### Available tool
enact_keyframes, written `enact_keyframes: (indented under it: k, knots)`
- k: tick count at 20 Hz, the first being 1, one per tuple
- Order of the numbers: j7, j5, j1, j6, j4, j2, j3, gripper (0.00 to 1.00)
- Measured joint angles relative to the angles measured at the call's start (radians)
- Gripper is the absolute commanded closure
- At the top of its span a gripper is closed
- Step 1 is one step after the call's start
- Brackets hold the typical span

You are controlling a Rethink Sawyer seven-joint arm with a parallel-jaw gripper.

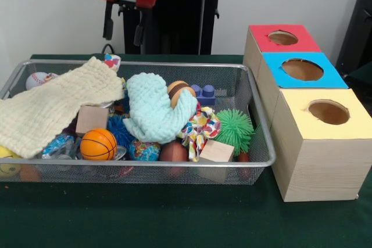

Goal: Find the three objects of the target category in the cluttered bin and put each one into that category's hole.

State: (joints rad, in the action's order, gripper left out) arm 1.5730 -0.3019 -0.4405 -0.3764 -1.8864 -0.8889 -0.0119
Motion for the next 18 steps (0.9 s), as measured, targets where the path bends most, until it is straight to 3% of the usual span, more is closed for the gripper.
enact_keyframes:
  k: [8, 18]
  knots:
    - [0.0, -0.03, 0.01, 0.095, 0.006, 0.096, 0.001, 0.0]
    - [0.0, -0.029, 0.075, 0.228, 0.006, 0.236, 0.018, 0.0]
